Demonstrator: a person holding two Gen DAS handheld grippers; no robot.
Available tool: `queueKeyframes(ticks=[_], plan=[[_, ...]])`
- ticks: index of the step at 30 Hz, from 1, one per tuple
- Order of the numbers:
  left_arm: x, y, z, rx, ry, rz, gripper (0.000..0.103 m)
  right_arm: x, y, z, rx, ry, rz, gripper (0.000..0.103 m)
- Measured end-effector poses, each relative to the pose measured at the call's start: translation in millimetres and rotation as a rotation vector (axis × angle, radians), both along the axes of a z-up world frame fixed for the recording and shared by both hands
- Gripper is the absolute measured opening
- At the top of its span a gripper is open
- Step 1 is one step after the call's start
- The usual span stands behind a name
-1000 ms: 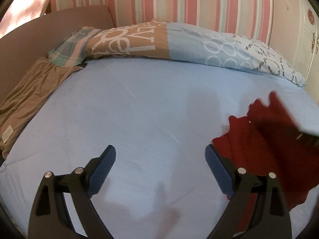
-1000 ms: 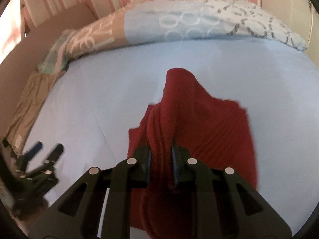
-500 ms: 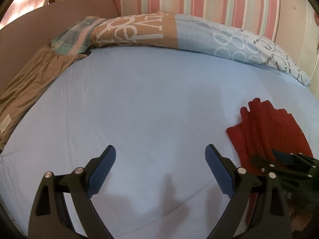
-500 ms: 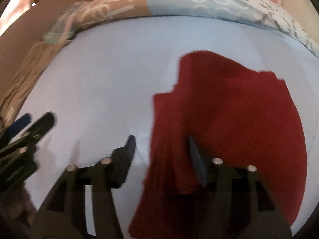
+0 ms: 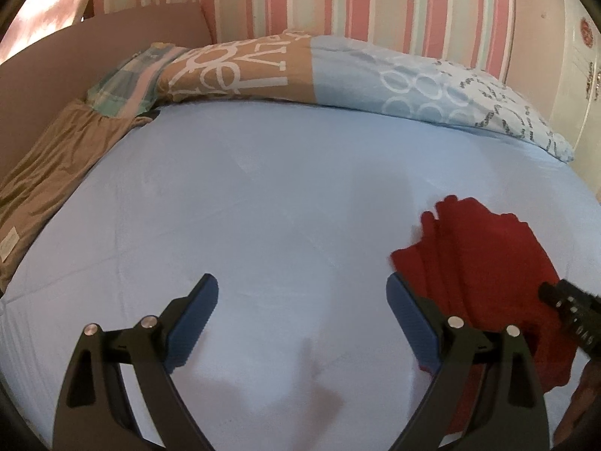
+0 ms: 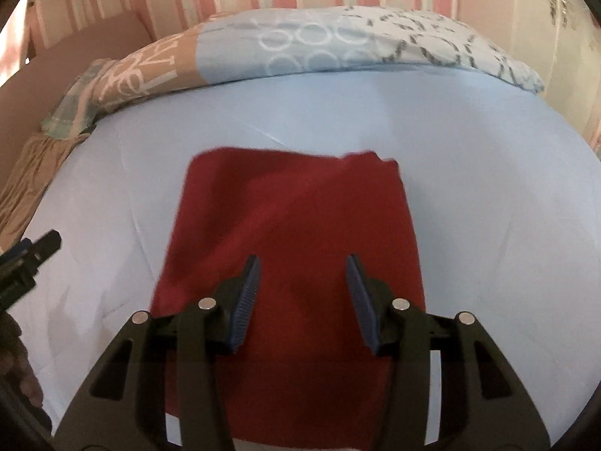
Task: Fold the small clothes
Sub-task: 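Fold the sweater edge with the right tool across the bundle and release, then grasp the other sweater edge with the left tool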
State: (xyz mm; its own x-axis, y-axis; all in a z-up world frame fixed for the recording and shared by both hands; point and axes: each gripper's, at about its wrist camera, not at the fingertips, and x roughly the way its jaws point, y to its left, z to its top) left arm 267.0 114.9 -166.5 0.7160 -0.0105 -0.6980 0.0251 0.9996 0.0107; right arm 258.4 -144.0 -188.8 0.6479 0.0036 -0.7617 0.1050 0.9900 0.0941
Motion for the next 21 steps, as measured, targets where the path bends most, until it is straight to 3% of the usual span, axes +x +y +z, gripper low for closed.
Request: queueKeyframes(ticks=[4, 6, 7, 10, 14, 15, 16, 18, 21], plan=[[-4, -4, 3, 0.011, -0.003, -0.004, 0.092, -4, 21, -10, -0.048, 0.024, 0.068, 0.050], [-5, -4, 4, 0.010, -0.003, -0.003, 0.092, -8, 42, -18, -0.029, 0.052, 0.168, 0.049], [-6, -4, 4, 0.011, -0.004, -0.002, 0.092, -9, 53, -22, -0.026, 0.067, 0.211, 0.040], [-9, -6, 4, 0.014, -0.002, -0.006, 0.092, -14, 69, -34, -0.031, 0.091, 0.276, 0.034], [-19, -15, 3, -0.005, 0.006, -0.033, 0.092, -22, 42, -27, 0.128, 0.056, 0.295, 0.033], [-22, -19, 2, -0.014, 0.007, -0.046, 0.092, -26, 32, -20, 0.148, 0.028, 0.280, 0.040], [-25, -23, 1, -0.021, 0.009, -0.058, 0.092, -30, 16, -9, 0.168, -0.020, 0.246, 0.063], [-32, -37, 1, -0.033, 0.007, -0.102, 0.092, -40, -12, 8, 0.198, -0.099, 0.182, 0.082], [-45, -64, -2, -0.048, 0.000, -0.179, 0.092, -53, -56, 24, 0.182, -0.163, 0.085, 0.081]])
